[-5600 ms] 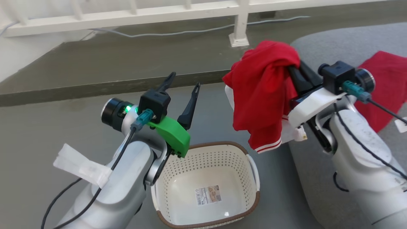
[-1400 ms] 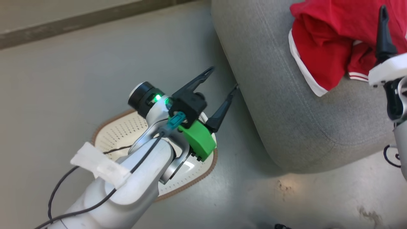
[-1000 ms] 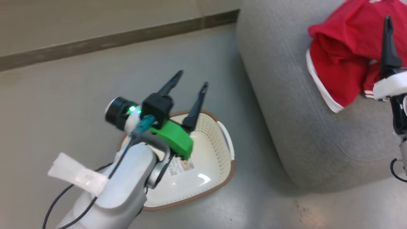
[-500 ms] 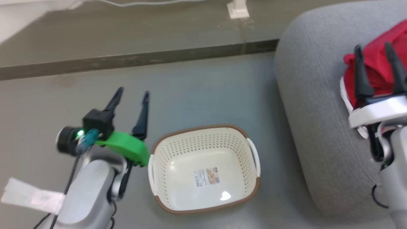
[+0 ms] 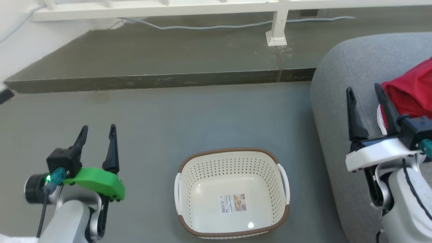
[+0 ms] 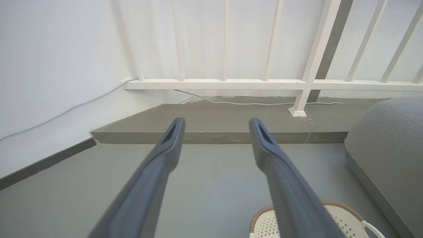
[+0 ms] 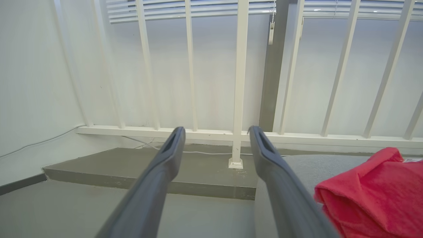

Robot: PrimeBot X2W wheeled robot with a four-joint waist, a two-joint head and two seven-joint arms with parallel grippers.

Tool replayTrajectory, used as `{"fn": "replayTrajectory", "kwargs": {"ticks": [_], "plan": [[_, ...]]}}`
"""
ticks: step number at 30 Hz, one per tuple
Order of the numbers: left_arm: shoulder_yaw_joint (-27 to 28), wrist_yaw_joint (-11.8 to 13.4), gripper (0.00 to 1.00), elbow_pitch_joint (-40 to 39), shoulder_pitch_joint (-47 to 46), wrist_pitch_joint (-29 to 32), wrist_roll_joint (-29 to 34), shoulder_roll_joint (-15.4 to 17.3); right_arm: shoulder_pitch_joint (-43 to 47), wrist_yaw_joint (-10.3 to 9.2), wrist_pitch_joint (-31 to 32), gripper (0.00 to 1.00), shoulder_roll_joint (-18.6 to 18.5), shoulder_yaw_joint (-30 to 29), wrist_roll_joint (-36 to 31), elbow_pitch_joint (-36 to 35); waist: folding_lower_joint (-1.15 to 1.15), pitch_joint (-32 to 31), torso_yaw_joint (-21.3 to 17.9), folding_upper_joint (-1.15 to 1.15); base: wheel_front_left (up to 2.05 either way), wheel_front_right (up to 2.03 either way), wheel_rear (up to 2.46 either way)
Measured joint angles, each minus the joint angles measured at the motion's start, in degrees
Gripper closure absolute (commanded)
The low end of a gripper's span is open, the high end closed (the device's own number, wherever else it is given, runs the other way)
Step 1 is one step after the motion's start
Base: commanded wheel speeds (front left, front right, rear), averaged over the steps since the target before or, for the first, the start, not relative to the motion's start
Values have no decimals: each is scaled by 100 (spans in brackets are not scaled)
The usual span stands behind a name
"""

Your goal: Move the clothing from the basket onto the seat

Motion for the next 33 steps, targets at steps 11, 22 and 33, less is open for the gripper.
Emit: {"fn": "replayTrajectory", "kwargs": {"ticks": [11,22,33], "plan": [[678,0,0,-294,827,-2,280,-91,604,-194,0,0,278,73,12,-198,0,-282,134,0,0,0,0],[954,0,0,-703,1274,-3,430,-249,942,-288,1,0,337,81,21,-365,0,-317,128,0,0,0,0],[1145,0,0,-1084,1543,-3,678,-377,1107,-344,9,0,377,81,21,-530,0,-312,55,0,0,0,0]]}}
